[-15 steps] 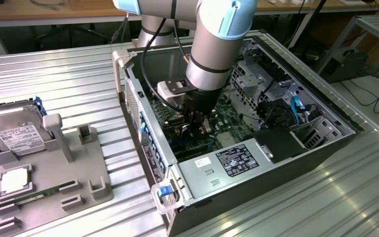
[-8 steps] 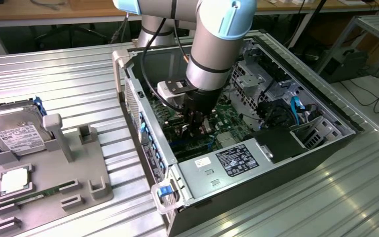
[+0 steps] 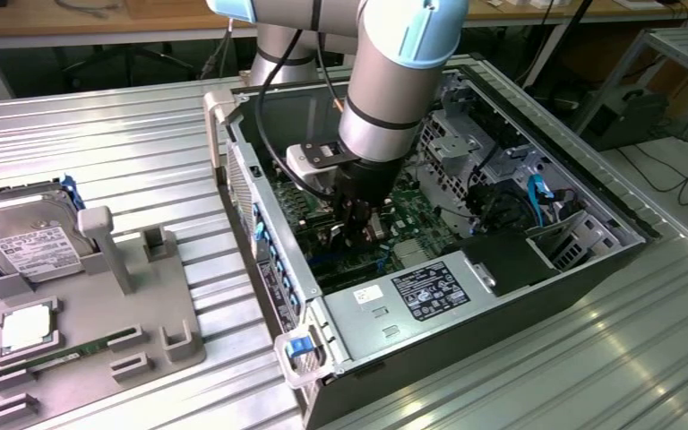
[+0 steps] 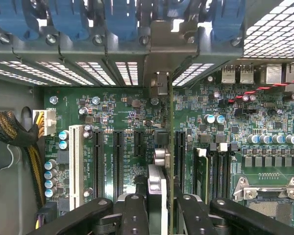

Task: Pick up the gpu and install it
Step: 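Insert the gpu into the slot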

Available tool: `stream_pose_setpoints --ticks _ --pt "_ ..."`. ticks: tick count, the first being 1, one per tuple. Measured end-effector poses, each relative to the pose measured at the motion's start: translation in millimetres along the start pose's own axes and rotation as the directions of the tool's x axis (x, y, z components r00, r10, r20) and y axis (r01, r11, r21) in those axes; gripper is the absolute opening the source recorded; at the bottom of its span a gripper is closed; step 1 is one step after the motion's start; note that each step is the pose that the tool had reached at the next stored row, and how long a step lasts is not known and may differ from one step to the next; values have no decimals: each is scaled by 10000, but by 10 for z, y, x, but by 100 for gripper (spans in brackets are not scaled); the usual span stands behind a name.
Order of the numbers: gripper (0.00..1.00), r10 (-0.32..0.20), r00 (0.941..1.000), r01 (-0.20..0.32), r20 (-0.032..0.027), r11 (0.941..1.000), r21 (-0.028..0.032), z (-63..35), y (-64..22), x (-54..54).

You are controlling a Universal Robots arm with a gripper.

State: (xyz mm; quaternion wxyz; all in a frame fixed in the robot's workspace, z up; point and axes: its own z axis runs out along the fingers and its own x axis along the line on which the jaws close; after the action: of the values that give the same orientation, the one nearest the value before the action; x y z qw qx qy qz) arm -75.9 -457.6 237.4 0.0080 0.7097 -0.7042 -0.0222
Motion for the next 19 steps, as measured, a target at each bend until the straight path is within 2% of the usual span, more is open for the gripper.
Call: stream_pose_setpoints --ticks 19 --pt "28 6 10000 -6 -1 10000 1 13 3 -8"
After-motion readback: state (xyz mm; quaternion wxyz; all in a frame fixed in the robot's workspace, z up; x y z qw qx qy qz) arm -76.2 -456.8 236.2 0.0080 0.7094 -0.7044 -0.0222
